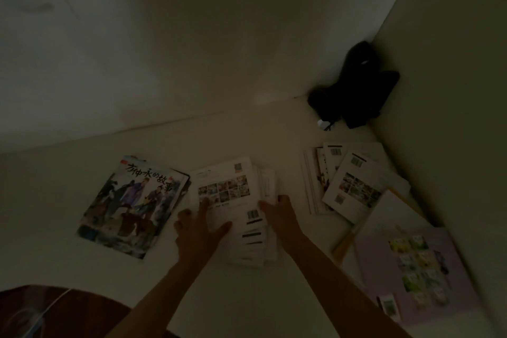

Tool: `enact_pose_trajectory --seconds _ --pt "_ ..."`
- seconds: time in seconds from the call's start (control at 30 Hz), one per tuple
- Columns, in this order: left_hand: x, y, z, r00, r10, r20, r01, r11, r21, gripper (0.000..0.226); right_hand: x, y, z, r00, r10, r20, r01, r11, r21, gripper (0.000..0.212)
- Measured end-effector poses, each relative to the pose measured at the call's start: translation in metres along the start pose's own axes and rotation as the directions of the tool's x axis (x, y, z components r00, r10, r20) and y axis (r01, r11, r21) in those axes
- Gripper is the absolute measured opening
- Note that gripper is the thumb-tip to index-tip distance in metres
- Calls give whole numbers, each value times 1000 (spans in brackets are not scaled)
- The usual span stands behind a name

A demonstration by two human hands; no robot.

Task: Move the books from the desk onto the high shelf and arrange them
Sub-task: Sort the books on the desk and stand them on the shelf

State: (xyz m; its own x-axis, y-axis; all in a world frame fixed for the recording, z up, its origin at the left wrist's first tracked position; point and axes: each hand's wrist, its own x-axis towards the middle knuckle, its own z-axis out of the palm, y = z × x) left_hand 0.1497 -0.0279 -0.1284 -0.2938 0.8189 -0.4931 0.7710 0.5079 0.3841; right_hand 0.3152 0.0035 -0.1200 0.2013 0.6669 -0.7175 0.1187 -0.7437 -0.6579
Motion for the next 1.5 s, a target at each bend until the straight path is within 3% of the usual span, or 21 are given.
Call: enact_pose_trajectory --seconds 0.1,0.13,0.23,0.4,0.5,0.6,0.67,0.73,0.8,0.83,0.93,1.03,1.1,1.17,1.23,1.27,1.33,1.37,1.4,1.43,1.5 --pt "-6 -4 -1 993 106 49 -109 992 65 83 -6 7 1 997 -73 -32 59 949 -310 69" --pt "-7 -7 -1 988 139 68 -145 985 91 82 -8 7 2 994 -96 -55 72 941 -331 69" --pt "-7 -12 -6 977 188 102 -198 975 102 80 -13 8 9 994 -56 -90 39 983 -177 67" --pt "-2 -13 -20 967 192 170 -179 980 -87 74 -11 7 10 994 23 -105 -8 990 139 52" --pt "-1 -13 -23 967 187 176 -172 980 -98 68 -17 -2 5 999 -41 13 39 989 141 38" --pt "8 -12 -32 960 237 148 -250 965 81 53 -33 -16 4 990 -123 72 113 985 129 38" --pt "13 -1 -48 942 279 185 -283 959 -5 36 -48 -29 6 984 -155 87 144 982 119 39" --pt "11 16 -67 926 209 315 -131 959 -250 40 -62 -43 14 979 -191 76 182 977 113 38" --pt "4 30 -86 901 29 433 182 881 -438 55 -74 -53 28 967 -248 60 244 967 74 38" --pt "3 30 -97 891 -6 453 250 841 -479 60 -83 -59 38 957 -282 71 277 958 80 39" --pt "1 16 -127 896 64 440 197 830 -521 61 -100 -67 72 944 -221 245 170 962 213 52" --pt "10 -12 -150 938 67 340 149 808 -570 30 -112 -65 102 876 -90 475 -21 975 222 54" --pt "22 -33 -156 961 66 270 106 812 -575 19 -112 -56 118 846 -98 524 -4 982 190 51" --pt "34 -58 -157 968 49 247 114 790 -603 32 -105 -51 123 898 -195 394 138 976 170 40" --pt "40 -79 -157 967 12 253 169 714 -679 37 -85 -42 113 919 -394 14 394 919 17 29" --pt "40 -86 -157 965 7 262 190 670 -718 38 -71 -36 103 839 -501 -214 479 866 -145 26" --pt "41 -98 -152 957 2 290 234 587 -775 37 -49 -20 80 681 -565 -466 385 817 -429 24" --pt "42 -102 -150 954 13 301 243 555 -795 34 -44 -14 72 696 -497 -518 266 849 -458 33" --pt "41 -103 -151 949 12 316 259 543 -798 32 -43 -10 66 769 -368 -523 169 906 -388 44" --pt "43 -107 -150 944 24 330 268 532 -803 30 -46 -10 63 868 -223 -444 128 964 -233 48" --pt "48 -112 -149 939 31 344 273 543 -795 26 -61 -19 61 992 -86 -97 106 969 223 53"
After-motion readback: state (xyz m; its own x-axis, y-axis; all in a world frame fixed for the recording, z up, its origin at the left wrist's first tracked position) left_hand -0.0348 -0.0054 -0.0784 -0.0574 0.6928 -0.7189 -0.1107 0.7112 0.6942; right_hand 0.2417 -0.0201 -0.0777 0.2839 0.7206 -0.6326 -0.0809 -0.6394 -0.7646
